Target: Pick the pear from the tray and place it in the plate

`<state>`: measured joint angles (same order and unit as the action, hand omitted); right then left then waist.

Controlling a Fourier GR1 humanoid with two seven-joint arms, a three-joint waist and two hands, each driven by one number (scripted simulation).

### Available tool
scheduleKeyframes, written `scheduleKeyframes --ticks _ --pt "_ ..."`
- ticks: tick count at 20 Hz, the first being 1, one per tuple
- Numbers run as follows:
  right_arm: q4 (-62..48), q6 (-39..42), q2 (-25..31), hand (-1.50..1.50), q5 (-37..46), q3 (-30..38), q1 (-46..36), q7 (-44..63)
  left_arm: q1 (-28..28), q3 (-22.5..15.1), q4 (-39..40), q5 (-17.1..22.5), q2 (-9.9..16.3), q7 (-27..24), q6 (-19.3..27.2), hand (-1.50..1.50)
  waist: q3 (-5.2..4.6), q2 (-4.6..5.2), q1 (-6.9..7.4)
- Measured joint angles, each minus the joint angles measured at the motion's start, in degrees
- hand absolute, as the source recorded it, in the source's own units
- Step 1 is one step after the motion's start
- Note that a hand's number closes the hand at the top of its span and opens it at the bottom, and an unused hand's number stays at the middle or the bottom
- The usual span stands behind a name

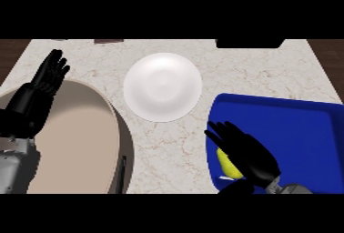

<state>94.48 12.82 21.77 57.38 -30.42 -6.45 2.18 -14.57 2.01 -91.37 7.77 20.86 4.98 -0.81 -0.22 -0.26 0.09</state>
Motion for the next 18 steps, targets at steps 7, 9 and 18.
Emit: scheduleKeyframes --ticks 7,9,18 --pt "-7.54 -2.51 -3.85 1.5 5.26 0.6 -1.66 -0.55 -0.93 0.39 -0.26 -1.68 -1.23 1.17 -0.57 0.0 0.09 -0.02 0.05" --pt "-9.02 -5.2 -5.01 1.5 5.21 1.12 -2.14 -2.94 -1.63 0.27 0.08 -2.24 -1.73 1.56 -0.22 0.0 0.04 -0.08 0.03" --pt "-8.75 -18.1 -8.14 1.5 8.1 4.39 -2.95 -6.77 -0.96 0.92 -1.05 -2.93 -2.47 2.51 -0.54 0.0 0.07 -0.04 -0.4"
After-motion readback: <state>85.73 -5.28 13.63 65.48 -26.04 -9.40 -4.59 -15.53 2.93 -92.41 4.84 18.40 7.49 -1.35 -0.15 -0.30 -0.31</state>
